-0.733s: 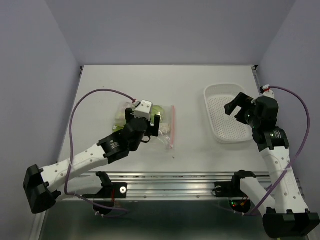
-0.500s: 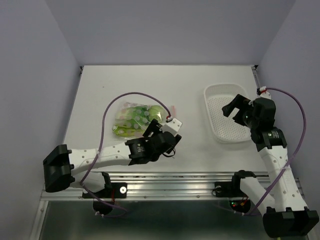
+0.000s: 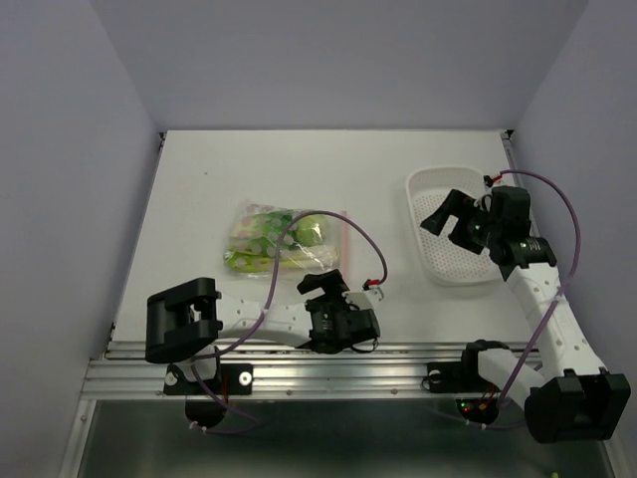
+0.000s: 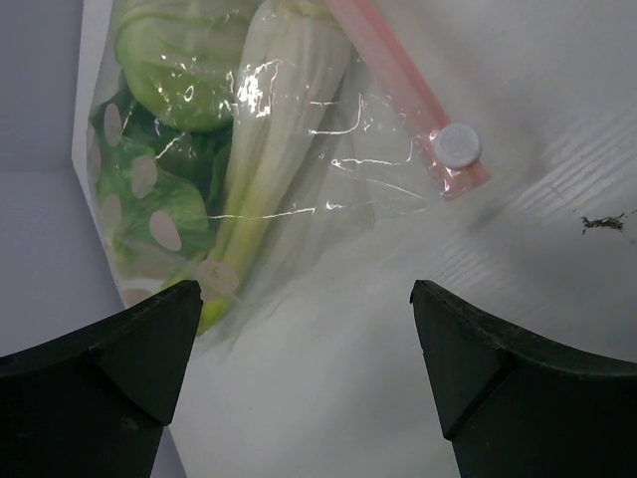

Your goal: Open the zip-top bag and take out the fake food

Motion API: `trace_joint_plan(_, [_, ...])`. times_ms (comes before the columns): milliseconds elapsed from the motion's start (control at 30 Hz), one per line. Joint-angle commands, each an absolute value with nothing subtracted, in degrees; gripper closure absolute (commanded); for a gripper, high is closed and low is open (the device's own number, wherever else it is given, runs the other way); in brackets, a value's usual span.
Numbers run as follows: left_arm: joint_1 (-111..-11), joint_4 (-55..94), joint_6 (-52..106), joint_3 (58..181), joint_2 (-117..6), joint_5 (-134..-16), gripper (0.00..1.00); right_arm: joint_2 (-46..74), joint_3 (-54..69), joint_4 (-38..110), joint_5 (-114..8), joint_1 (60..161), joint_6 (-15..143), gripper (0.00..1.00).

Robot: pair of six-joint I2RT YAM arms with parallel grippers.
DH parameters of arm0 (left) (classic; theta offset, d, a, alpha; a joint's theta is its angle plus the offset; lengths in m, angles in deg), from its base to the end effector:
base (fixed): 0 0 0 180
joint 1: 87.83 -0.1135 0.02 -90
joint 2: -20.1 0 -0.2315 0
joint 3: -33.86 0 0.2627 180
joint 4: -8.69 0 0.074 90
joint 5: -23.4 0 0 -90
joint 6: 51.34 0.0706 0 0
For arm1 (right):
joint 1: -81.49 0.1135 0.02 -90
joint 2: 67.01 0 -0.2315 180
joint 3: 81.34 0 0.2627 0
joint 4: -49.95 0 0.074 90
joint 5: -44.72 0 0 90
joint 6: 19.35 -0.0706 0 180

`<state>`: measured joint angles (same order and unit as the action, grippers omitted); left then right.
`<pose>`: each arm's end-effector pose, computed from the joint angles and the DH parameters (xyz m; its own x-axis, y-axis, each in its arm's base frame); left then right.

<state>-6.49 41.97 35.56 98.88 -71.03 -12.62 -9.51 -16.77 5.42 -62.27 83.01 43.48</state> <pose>0.1045 -0.3070 0.1299 -0.1575 0.8228 -0.5461 0.5116 0.5410 0.6676 0.2680 0.0277 0.2550 -0.6584 0.4194 -0.6250 0.0488 0.8524 0.5206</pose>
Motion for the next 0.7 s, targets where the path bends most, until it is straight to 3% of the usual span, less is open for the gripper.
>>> trace_joint_plan(0, [-6.53,39.48,39.52,97.51,-71.3,-9.91,0.01,-12.07,-15.23,6.87,-64.26,82.9,44.2,0.0])
trace_joint_plan(200, [-6.53,28.06,47.35,95.93,-72.44,-12.72,0.01,-12.6,-14.79,6.87,-65.32,82.9,44.73,0.0])
trace_joint_plan(667, [-11.97,18.91,54.38,94.7,-77.88,-17.03,0.01,-13.66,-14.35,6.87,-64.0,82.9,45.25,0.0])
